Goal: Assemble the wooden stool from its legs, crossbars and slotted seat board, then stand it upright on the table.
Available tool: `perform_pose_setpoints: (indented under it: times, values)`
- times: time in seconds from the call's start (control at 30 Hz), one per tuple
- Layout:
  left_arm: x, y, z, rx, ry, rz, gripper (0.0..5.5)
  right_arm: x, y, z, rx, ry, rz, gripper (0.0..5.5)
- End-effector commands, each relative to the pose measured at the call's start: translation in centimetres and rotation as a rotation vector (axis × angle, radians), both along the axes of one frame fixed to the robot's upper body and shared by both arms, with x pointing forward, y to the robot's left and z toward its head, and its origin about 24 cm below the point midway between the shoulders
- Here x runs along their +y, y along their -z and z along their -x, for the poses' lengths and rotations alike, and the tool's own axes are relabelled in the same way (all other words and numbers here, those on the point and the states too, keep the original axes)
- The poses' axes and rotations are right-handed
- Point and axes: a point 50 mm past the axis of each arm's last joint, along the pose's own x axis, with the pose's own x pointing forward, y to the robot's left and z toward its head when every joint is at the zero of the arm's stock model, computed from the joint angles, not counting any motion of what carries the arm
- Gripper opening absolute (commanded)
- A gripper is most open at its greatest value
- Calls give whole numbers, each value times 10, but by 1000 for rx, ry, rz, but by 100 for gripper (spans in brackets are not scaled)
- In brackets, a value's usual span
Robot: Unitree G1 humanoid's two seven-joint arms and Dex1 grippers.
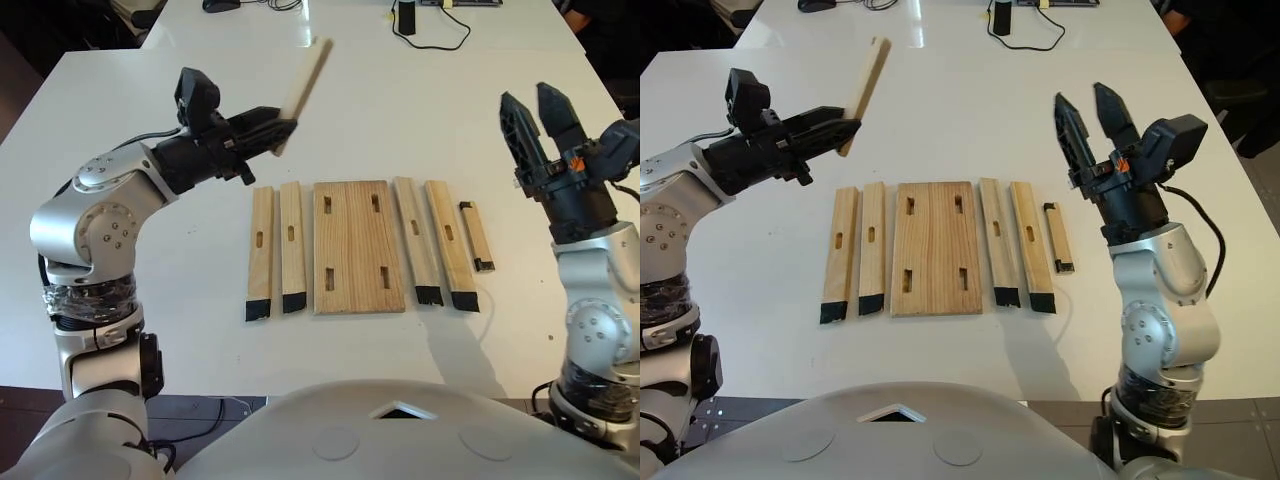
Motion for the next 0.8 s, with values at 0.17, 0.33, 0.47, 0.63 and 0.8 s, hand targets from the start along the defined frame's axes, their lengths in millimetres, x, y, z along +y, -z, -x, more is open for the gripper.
perform_pose_setpoints:
  times: [0.17, 0.33, 0.47, 0.63, 0.8]
  values:
    - [-46, -39, 43, -101, 546, 90, 129, 24, -36, 3, 7, -560, -22, 261]
    - [-51, -37, 41, -109, 565, 62, 129, 31, -39, 14, 39, -699, -93, 261]
    - [-51, -37, 40, -107, 575, 59, 129, 36, -35, 24, 75, -787, -38, 261]
    - [-49, -34, 36, -91, 566, 49, 129, 38, -31, 25, 77, -826, 40, 261]
    - [-47, -14, 42, -76, 615, -76, 129, 40, -33, 20, 60, -818, 41, 261]
